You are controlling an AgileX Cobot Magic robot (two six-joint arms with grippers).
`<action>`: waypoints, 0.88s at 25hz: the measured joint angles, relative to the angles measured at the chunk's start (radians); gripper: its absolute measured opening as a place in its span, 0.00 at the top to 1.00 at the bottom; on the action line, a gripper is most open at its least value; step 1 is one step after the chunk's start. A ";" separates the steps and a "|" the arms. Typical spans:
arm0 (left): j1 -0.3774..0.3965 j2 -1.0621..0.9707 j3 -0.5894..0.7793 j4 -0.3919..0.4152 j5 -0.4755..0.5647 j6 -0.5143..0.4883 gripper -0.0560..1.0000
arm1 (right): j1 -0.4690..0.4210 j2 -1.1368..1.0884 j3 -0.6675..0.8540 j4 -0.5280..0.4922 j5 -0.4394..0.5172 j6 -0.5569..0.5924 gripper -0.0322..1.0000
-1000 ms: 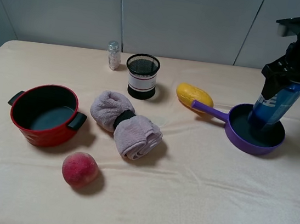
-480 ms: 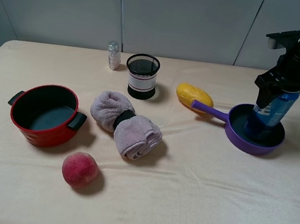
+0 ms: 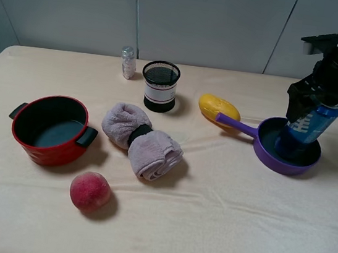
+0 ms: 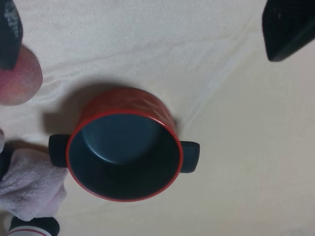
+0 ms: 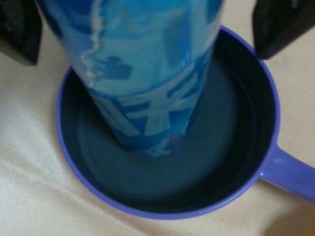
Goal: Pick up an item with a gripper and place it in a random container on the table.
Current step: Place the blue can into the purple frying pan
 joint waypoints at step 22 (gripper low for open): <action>0.000 0.000 0.000 0.000 0.000 0.000 0.01 | 0.000 -0.137 -0.001 0.011 0.073 0.004 0.30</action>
